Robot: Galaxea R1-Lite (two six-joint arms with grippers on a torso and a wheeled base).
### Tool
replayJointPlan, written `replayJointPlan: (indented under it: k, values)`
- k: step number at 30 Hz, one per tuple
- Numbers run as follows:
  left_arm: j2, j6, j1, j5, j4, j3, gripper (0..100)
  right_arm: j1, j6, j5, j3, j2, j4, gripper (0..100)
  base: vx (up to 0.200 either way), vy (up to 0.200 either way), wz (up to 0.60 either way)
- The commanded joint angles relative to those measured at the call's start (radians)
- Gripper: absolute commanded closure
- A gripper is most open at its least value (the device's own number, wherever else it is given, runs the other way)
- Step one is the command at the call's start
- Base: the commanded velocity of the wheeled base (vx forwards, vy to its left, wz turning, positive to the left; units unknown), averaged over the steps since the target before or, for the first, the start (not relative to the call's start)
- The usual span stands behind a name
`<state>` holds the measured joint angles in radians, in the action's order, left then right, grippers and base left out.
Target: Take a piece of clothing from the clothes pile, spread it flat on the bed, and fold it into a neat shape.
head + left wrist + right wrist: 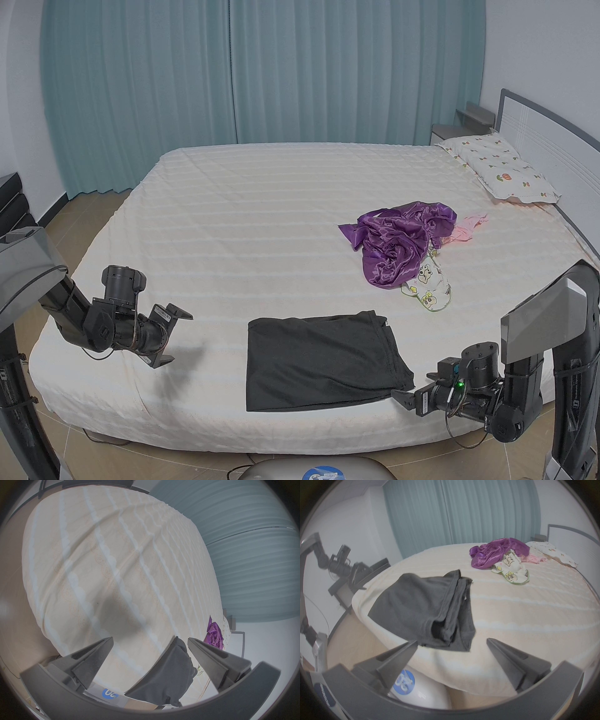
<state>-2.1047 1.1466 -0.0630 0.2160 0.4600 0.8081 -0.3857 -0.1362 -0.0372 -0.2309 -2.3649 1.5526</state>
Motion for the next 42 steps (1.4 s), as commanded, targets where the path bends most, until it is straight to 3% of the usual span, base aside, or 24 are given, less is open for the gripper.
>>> replayJointPlan:
  k: [1,10,12,17,30,42]
  values:
    - [0.0,0.001,0.0,0.0,0.002,-0.003,0,0.047,-0.082,-0.032,-0.082,0.082,0.015,0,0.0,0.0,0.0]
    - [0.006,0.002,-0.009,0.01,-0.001,-0.001,0,0.064,-0.186,-0.033,-0.258,0.013,-0.049,0,0.0,0.0,0.0]
    - [0.003,0.002,-0.009,0.011,0.0,-0.003,0,0.048,-0.243,-0.033,-0.375,-0.005,-0.18,0,0.0,-0.1,0.0]
    - [0.0,-0.002,-0.009,0.01,0.003,-0.009,0,0.007,-0.306,-0.035,-0.541,-0.034,-0.341,0,0.0,-0.2,0.0]
    - [-0.003,-0.005,-0.017,-0.001,0.008,-0.013,0,0.002,-0.313,-0.038,-0.792,-0.143,-0.471,0,0.0,0.0,0.0]
    - [0.005,-0.005,-0.017,0.002,0.022,-0.035,0,-0.008,-0.339,-0.038,-0.788,-0.145,-0.456,0,0.083,0.0,0.0]
